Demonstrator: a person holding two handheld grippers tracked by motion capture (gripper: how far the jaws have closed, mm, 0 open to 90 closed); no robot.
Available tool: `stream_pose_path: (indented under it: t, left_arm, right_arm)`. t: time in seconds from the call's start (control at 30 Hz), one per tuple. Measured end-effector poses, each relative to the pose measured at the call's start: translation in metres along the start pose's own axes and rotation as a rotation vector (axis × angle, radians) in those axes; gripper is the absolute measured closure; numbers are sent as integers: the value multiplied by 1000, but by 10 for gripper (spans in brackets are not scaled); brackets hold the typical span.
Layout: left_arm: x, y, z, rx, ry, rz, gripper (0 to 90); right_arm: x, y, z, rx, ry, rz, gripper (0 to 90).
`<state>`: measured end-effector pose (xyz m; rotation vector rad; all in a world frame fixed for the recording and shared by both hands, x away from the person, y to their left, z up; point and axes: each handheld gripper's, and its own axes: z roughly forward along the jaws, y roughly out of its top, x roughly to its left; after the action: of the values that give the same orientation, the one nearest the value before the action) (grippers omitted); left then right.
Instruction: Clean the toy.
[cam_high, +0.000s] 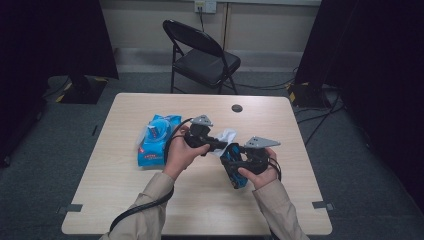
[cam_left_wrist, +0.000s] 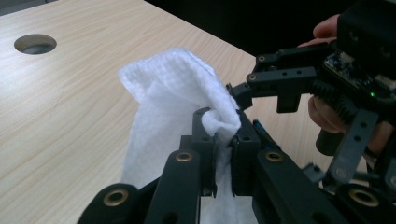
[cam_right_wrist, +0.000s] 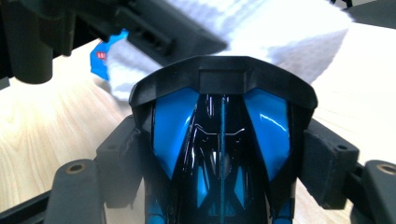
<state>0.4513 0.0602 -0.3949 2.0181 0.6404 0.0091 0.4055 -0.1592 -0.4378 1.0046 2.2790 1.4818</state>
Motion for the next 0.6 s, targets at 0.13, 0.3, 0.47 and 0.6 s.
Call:
stream_pose_path:
  t: [0.13,0.3,0.47,0.6]
  left_arm:
    - [-2,-2,-2,1,-8,2,835]
    - [-2,-9,-5,10,-20,-7,835]
    - [-4,-15,-6,16,-28,0,835]
    - [-5,-21,-9,25,-34,-4,835]
  right_arm:
    - [-2,0,-2,-1,-9,2,259]
    - [-4,-1,-2,-3,-19,10,258]
    - [-6,-1,-3,-6,-28,12,258]
    - [-7,-2,-3,-6,-32,13,258]
